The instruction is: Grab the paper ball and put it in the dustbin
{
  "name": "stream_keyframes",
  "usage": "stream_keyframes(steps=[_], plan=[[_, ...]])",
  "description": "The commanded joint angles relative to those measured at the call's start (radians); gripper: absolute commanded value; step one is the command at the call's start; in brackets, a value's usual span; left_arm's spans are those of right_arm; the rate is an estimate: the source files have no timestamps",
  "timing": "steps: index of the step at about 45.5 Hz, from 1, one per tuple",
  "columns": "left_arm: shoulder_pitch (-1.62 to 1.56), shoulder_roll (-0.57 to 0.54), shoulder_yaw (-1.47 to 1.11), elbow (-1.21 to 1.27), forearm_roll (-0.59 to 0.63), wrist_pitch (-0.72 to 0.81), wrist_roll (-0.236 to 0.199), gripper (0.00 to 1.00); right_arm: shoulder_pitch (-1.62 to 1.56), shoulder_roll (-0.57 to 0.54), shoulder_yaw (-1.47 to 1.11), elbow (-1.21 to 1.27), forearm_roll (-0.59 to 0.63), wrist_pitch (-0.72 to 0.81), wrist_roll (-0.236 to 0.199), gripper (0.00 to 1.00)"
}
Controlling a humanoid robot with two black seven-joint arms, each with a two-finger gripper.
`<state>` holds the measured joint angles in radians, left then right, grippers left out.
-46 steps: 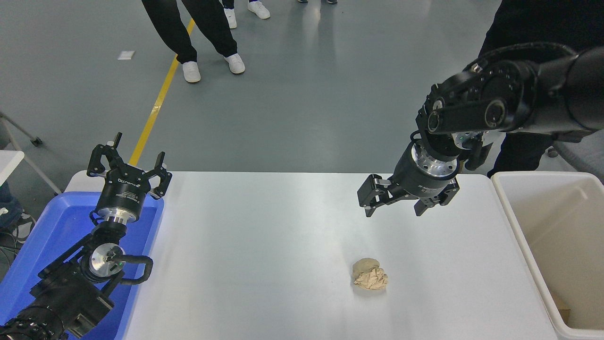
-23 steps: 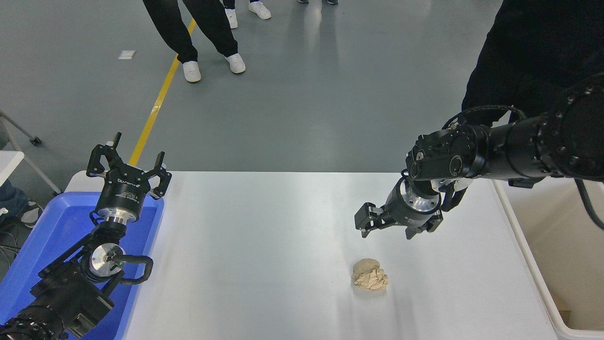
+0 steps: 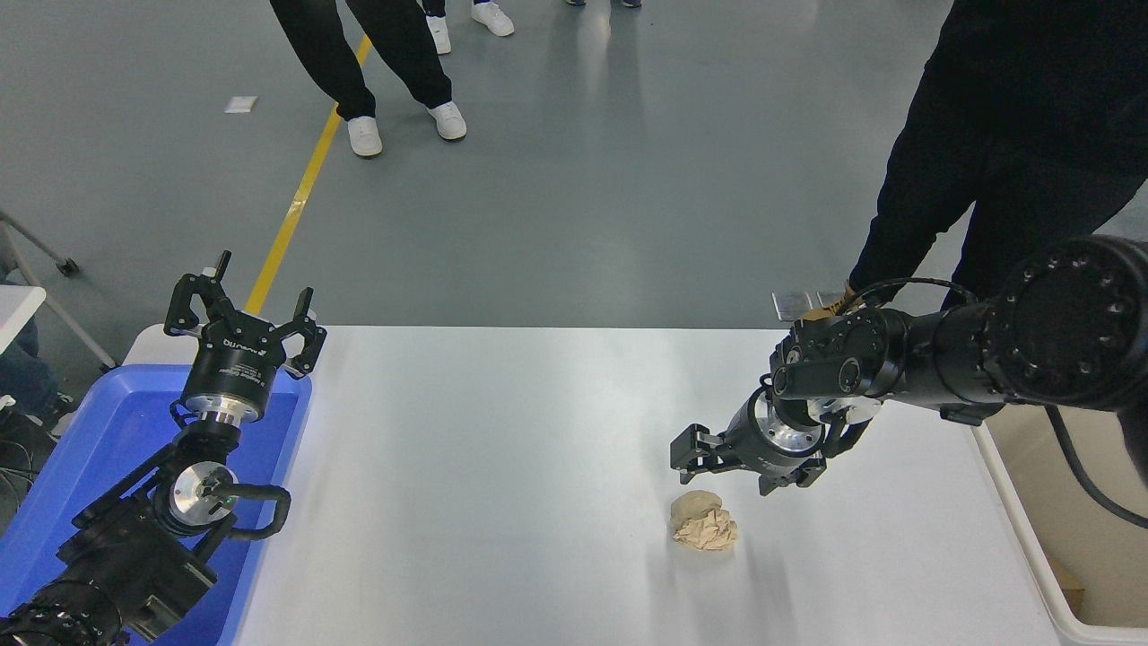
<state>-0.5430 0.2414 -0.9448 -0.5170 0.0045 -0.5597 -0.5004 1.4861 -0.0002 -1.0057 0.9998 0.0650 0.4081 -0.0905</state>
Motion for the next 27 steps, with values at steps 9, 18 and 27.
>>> stream_keyframes(steps=[9, 18, 27], plan=[[0.002, -0.001, 0.0, 0.0, 0.0, 0.0, 0.0, 0.98, -0.092, 0.0, 0.038, -0.053, 0.004, -0.035, 0.0, 1.0], [0.0, -0.001, 0.0, 0.0, 0.0, 0.0, 0.0, 0.98, -0.147, 0.0, 0.038, -0.11, 0.006, -0.063, 0.0, 1.0], [0.0, -0.001, 0.0, 0.0, 0.0, 0.0, 0.0, 0.98, -0.176, 0.0, 0.036, -0.129, 0.003, -0.074, 0.0, 1.0]])
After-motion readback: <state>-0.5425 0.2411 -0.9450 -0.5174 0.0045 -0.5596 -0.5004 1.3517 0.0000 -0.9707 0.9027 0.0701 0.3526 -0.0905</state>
